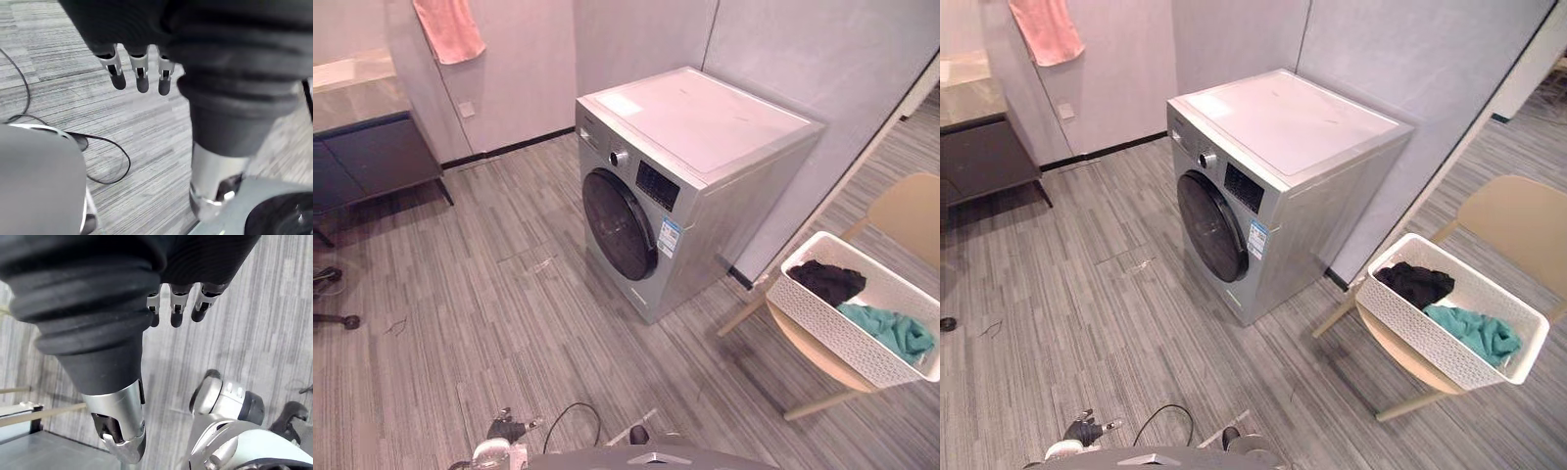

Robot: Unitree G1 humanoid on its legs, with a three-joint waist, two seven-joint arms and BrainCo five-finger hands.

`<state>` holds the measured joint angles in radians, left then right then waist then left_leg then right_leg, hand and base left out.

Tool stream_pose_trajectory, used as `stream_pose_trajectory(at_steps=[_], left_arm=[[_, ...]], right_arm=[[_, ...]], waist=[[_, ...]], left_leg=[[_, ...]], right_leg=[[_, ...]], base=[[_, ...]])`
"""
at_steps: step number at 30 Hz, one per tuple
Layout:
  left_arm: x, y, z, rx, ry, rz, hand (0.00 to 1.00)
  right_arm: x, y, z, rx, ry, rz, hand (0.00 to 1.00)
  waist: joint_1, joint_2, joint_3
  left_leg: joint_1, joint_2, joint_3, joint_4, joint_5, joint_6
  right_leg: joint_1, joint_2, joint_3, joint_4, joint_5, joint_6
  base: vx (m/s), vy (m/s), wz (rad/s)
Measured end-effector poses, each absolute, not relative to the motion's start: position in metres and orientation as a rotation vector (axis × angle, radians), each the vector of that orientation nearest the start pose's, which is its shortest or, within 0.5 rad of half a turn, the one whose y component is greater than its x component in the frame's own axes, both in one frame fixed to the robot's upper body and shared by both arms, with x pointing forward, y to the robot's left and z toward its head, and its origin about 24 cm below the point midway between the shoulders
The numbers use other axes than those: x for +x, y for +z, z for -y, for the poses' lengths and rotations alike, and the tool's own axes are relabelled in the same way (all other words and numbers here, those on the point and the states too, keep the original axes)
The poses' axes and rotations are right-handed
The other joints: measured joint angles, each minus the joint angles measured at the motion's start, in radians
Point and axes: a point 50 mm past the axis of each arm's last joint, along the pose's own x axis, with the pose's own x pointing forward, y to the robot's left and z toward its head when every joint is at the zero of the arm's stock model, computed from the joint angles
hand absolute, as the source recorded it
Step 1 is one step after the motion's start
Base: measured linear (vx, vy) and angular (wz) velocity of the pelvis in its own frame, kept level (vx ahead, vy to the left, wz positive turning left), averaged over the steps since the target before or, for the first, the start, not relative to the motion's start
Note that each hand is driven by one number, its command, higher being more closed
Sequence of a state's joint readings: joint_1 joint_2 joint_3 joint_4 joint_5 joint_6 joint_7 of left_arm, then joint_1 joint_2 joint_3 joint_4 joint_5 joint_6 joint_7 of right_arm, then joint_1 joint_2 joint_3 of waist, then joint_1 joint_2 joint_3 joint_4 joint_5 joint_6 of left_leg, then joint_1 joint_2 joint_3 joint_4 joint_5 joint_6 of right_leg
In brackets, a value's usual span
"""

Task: Pick up the laundry basket with both hands and put the clothes into the washing machine.

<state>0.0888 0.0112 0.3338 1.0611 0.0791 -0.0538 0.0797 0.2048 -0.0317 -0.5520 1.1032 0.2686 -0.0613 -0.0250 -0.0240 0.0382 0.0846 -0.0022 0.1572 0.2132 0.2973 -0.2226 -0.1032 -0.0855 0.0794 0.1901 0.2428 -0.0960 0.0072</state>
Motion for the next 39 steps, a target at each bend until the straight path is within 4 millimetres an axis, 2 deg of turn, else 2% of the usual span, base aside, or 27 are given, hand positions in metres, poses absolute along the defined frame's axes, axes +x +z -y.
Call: stream_pose_trajectory(at_steps=[1, 3, 4, 5, 7, 9, 10, 11, 13, 15, 16, 18, 19, 21, 23, 24, 25, 26, 27, 28, 29, 31, 32, 34, 35, 38, 39], left_arm=[[0.087, -0.162, -0.201, -0.077, 0.398, -1.082, 0.0], [0.098, -0.158, -0.203, -0.107, 0.429, -1.037, 0.0], [0.097, -0.158, -0.204, -0.112, 0.436, -1.036, 0.0], [0.096, -0.158, -0.205, -0.123, 0.451, -1.037, 0.0], [0.098, -0.157, -0.204, -0.129, 0.457, -1.028, 0.0], [0.099, -0.158, -0.198, -0.142, 0.456, -1.026, 0.0], [0.098, -0.158, -0.196, -0.148, 0.458, -1.03, 0.0], [0.098, -0.158, -0.199, -0.138, 0.47, -1.03, 0.0], [0.094, -0.159, -0.201, -0.107, 0.451, -1.047, 0.0], [0.102, -0.156, -0.21, -0.022, 0.392, -1.034, 0.0], [0.105, -0.155, -0.209, -0.006, 0.371, -1.028, 0.0], [0.11, -0.155, -0.207, 0.041, 0.312, -1.026, 0.0], [0.11, -0.155, -0.205, 0.044, 0.302, -1.029, 0.0], [0.111, -0.156, -0.198, 0.056, 0.265, -1.037, 0.0], [0.109, -0.156, -0.205, 0.093, 0.261, -1.047, 0.0], [0.11, -0.156, -0.207, 0.104, 0.264, -1.042, 0.0], [0.113, -0.153, -0.215, 0.127, 0.284, -1.029, 0.0], [0.114, -0.152, -0.22, 0.14, 0.292, -1.025, 0.0], [0.114, -0.15, -0.23, 0.16, 0.31, -1.02, 0.0], [0.114, -0.149, -0.232, 0.162, 0.314, -1.02, 0.0], [0.115, -0.149, -0.233, 0.17, 0.313, -1.018, 0.0], [0.117, -0.148, -0.232, 0.176, 0.305, -1.014, 0.0], [0.122, -0.15, -0.216, 0.141, 0.283, -1.008, 0.0], [0.129, -0.151, -0.199, 0.104, 0.255, -0.995, 0.0], [0.135, -0.15, -0.19, 0.089, 0.239, -0.983, 0.0], [0.145, -0.146, -0.181, 0.074, 0.223, -0.933, 0.0], [0.148, -0.144, -0.181, 0.073, 0.223, -0.915, 0.0]], right_arm=[[0.019, -0.167, 0.227, 0.421, -0.764, -1.119, 0.0], [0.032, -0.165, 0.231, 0.388, -0.725, -1.095, 0.0], [0.038, -0.164, 0.233, 0.384, -0.716, -1.076, 0.0], [0.05, -0.162, 0.233, 0.381, -0.697, -1.047, 0.0], [0.059, -0.16, 0.232, 0.363, -0.664, -1.021, 0.0], [0.073, -0.158, 0.233, 0.369, -0.655, -0.989, 0.0], [0.076, -0.157, 0.234, 0.379, -0.666, -0.98, 0.0], [0.076, -0.158, 0.232, 0.402, -0.687, -0.977, 0.0], [0.076, -0.161, 0.223, 0.443, -0.694, -0.989, 0.0], [0.075, -0.163, 0.217, 0.477, -0.707, -1.001, 0.0], [0.079, -0.162, 0.217, 0.482, -0.706, -0.992, 0.0], [0.095, -0.159, 0.215, 0.485, -0.679, -0.959, 0.0], [0.103, -0.157, 0.216, 0.485, -0.669, -0.941, 0.0], [0.121, -0.149, 0.222, 0.455, -0.635, -0.875, 0.0], [0.148, -0.132, 0.221, 0.411, -0.551, -0.763, 0.0], [0.155, -0.128, 0.22, 0.399, -0.528, -0.736, 0.0], [0.169, -0.118, 0.216, 0.375, -0.478, -0.677, 0.0], [0.172, -0.116, 0.214, 0.371, -0.463, -0.66, 0.0], [0.187, -0.104, 0.211, 0.359, -0.424, -0.592, 0.0], [0.19, -0.102, 0.211, 0.356, -0.419, -0.577, 0.0], [0.198, -0.092, 0.213, 0.351, -0.411, -0.516, 0.0], [0.201, -0.081, 0.217, 0.348, -0.416, -0.444, 0.0], [0.203, -0.074, 0.225, 0.322, -0.421, -0.403, 0.0], [0.208, -0.06, 0.231, 0.303, -0.419, -0.332, 0.0], [0.209, -0.056, 0.233, 0.296, -0.42, -0.309, 0.0], [0.202, -0.054, 0.235, 0.286, -0.427, -0.297, 0.0], [0.2, -0.048, 0.236, 0.275, -0.422, -0.27, 0.0]], waist=[[0.007, -0.014, -0.002], [0.018, -0.024, 0.004], [0.018, -0.022, 0.005], [0.015, -0.023, 0.006], [0.016, -0.026, 0.005], [0.024, -0.017, 0.004], [0.021, -0.013, 0.003], [0.023, -0.017, 0.002], [0.02, -0.03, -0.007], [0.016, -0.071, -0.028], [0.017, -0.072, -0.029], [0.026, -0.068, -0.032], [0.03, -0.051, -0.027], [0.032, -0.008, -0.029], [0.036, 0.023, -0.013], [0.035, 0.03, -0.008], [0.026, 0.031, 0.001], [0.026, 0.032, 0.006], [0.023, 0.01, 0.016], [0.022, 0.006, 0.017], [0.012, -0.007, 0.026], [-0.002, -0.034, 0.029], [-0.008, -0.015, 0.044], [-0.011, 0.019, 0.058], [-0.018, 0.035, 0.066], [-0.018, 0.039, 0.063], [-0.021, 0.035, 0.062]], left_leg=[[-0.078, 0.014, 0.002, 0.179, 0.019, 0.02], [-0.197, 0.02, -0.018, 0.372, 0.025, 0.054], [-0.212, 0.034, -0.013, 0.386, 0.01, 0.054], [-0.222, 0.074, 0.009, 0.367, -0.017, 0.052], [-0.217, 0.112, 0.01, 0.279, -0.019, 0.041], [-0.171, 0.14, -0.009, 0.083, -0.013, 0.031], [-0.165, 0.144, -0.001, 0.06, 0.009, -0.016], [-0.168, 0.112, 0.027, 0.073, 0.038, -0.032], [-0.17, 0.065, 0.067, 0.069, 0.037, -0.031], [-0.193, -0.015, 0.091, 0.071, 0.018, 0.002], [-0.203, -0.031, 0.096, 0.075, 0.01, 0.017], [-0.228, -0.064, 0.138, 0.084, -0.022, 0.062], [-0.224, -0.064, 0.146, 0.079, -0.024, 0.061], [-0.202, -0.071, 0.177, 0.034, -0.012, 0.092], [-0.139, -0.069, 0.203, -0.011, 0.001, 0.111], [-0.121, -0.065, 0.203, -0.024, 0.0, 0.112], [-0.08, -0.058, 0.217, -0.072, 0.0, 0.113], [-0.068, -0.058, 0.229, -0.09, 0.0, 0.112], [-0.04, -0.058, 0.259, -0.12, 0.003, 0.108], [-0.035, -0.059, 0.264, -0.126, 0.004, 0.107], [-0.016, -0.064, 0.277, -0.147, 0.007, 0.1], [-0.005, -0.091, 0.277, -0.164, 0.012, 0.092], [0.006, -0.083, 0.261, -0.182, 0.017, 0.074], [0.007, -0.073, 0.246, -0.194, 0.027, 0.058], [0.019, -0.072, 0.228, -0.209, 0.045, 0.031], [0.067, -0.068, 0.172, -0.201, 0.081, 0.013], [0.067, -0.069, 0.164, -0.165, 0.084, 0.009]], right_leg=[[-0.019, -0.003, -0.013, 0.059, -0.039, -0.005], [-0.058, -0.043, -0.013, 0.137, -0.08, 0.002], [-0.061, -0.051, -0.013, 0.142, -0.084, 0.007], [-0.06, -0.07, -0.011, 0.142, -0.09, 0.018], [-0.065, -0.096, -0.006, 0.145, -0.102, 0.037], [-0.103, -0.117, 0.047, 0.171, -0.13, 0.082], [-0.11, -0.124, 0.059, 0.173, -0.137, 0.096], [-0.102, -0.154, 0.105, 0.156, -0.147, 0.115], [-0.077, -0.199, 0.139, 0.115, -0.142, 0.137], [-0.065, -0.261, 0.16, 0.014, -0.124, 0.132], [-0.067, -0.278, 0.161, -0.01, -0.115, 0.12], [-0.09, -0.318, 0.183, -0.049, -0.021, 0.129], [-0.099, -0.315, 0.181, -0.049, 0.013, 0.126], [-0.144, -0.301, 0.183, -0.014, 0.097, 0.117], [-0.193, -0.264, 0.174, 0.086, 0.168, 0.076], [-0.204, -0.248, 0.166, 0.111, 0.164, 0.074], [-0.231, -0.198, 0.122, 0.176, 0.078, 0.091], [-0.249, -0.17, 0.115, 0.196, 0.04, 0.095], [-0.288, -0.106, 0.074, 0.217, -0.023, 0.09], [-0.296, -0.094, 0.058, 0.215, -0.028, 0.089], [-0.309, -0.053, 0.004, 0.177, -0.025, 0.086], [-0.302, -0.022, -0.049, 0.032, 0.073, 0.069], [-0.268, -0.011, -0.066, -0.016, 0.115, -0.001], [-0.257, -0.001, -0.066, -0.055, 0.122, -0.012], [-0.242, -0.001, -0.074, -0.06, 0.12, -0.017], [-0.176, -0.008, -0.104, -0.057, 0.092, -0.038], [-0.16, -0.021, -0.118, -0.039, 0.06, -0.038]], base=[[-0.06, -0.015, 0.38], [-0.06, 0.079, 0.21], [-0.02, 0.17, 0.04], [0.02, 0.153, 0.04], [0.03, 0.238, 0.05], [0.06, 0.454, -0.2], [0.09, 0.458, -0.32], [0.11, 0.453, -0.28], [0.14, 0.42, -0.17], [0.19, 0.37, -0.01], [0.17, 0.319, -0.1], [0.19, 0.337, -0.34], [0.21, 0.358, -0.45], [0.18, 0.277, -0.49], [0.21, 0.241, -0.58], [0.16, 0.147, -0.37], [0.13, 0.084, -0.26], [0.15, 0.05, -0.45], [0.12, 0.006, -0.39], [0.16, -0.025, -0.39], [0.18, -0.042, -0.13], [0.21, -0.057, -0.04], [0.23, -0.059, -0.01], [0.23, -0.058, -0.11], [0.23, -0.075, 0.03], [0.18, -0.063, 0.32], [0.12, -0.044, 0.43]])
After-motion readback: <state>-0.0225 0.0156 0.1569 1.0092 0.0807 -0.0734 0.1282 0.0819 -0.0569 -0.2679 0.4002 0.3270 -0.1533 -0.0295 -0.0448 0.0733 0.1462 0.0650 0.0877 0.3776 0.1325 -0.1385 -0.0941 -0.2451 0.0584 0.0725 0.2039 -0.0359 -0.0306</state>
